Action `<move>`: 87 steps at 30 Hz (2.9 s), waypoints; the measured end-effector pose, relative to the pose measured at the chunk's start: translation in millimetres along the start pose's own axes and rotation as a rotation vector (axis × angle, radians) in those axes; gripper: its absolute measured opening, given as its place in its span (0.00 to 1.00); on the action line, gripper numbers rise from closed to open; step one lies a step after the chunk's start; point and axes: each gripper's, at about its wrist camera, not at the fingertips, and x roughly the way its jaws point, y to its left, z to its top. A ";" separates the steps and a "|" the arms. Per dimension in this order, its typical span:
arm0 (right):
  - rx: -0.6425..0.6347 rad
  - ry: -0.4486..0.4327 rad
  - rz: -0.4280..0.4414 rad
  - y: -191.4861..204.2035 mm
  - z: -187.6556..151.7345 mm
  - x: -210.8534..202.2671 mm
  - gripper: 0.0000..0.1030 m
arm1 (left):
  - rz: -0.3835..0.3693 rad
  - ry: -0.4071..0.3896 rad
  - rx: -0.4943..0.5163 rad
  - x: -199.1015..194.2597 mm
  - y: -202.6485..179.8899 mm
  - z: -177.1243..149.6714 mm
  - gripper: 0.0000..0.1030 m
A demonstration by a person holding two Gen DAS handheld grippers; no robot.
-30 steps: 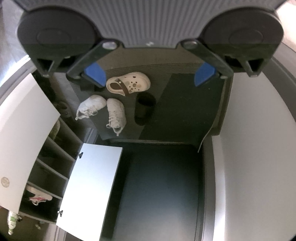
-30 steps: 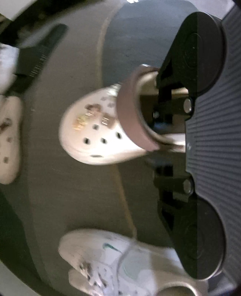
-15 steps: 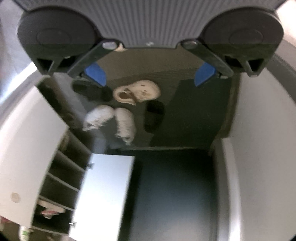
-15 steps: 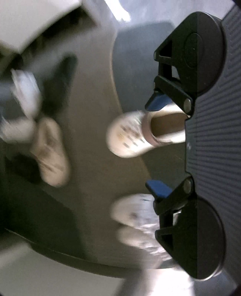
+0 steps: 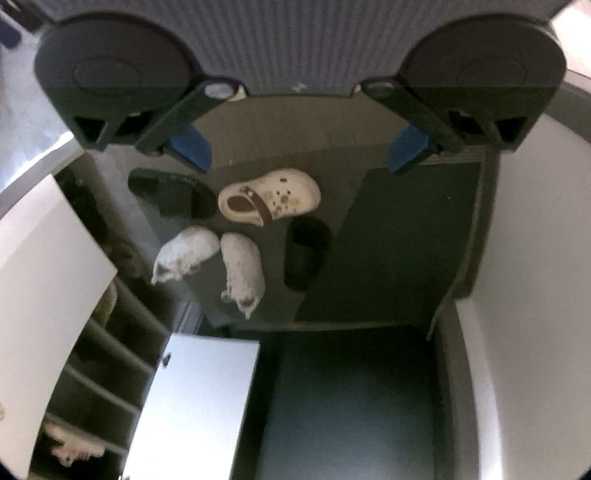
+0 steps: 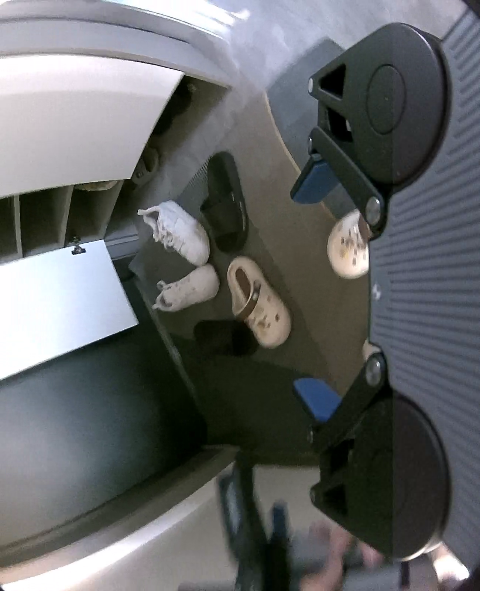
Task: Organize scattered shoes
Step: 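Lower the left tool and grasp the second white clog by its brown strap, then lift the clog with the left tool, lower it onto the floor and open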
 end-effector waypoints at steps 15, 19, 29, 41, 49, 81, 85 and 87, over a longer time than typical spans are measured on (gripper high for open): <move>0.277 0.216 0.096 -2.9 7.4 84.6 1.00 | -0.022 0.106 0.063 247.7 -72.5 57.8 0.98; 0.262 0.266 0.075 2.2 11.7 114.3 1.00 | 0.013 0.146 0.053 326.2 -77.1 60.0 0.96; 0.290 0.401 0.038 -4.1 16.7 185.4 1.00 | 0.082 0.224 0.115 441.2 -100.8 65.6 0.92; 0.343 0.468 0.066 -8.3 22.9 221.9 1.00 | 0.137 0.254 0.230 474.7 -102.4 47.0 0.39; 0.360 0.375 0.035 -13.2 27.2 205.2 1.00 | 0.084 0.249 0.367 434.0 -81.5 39.4 0.18; 0.161 0.206 0.106 0.6 21.1 119.9 1.00 | -0.060 0.355 0.372 308.3 -5.6 -42.8 0.73; 0.086 0.224 0.129 -1.7 23.5 118.1 1.00 | -0.116 0.322 0.279 262.9 3.5 -35.9 0.86; 0.048 0.225 0.122 -2.8 23.6 116.2 1.00 | -0.109 0.283 0.270 239.5 8.8 -27.5 0.90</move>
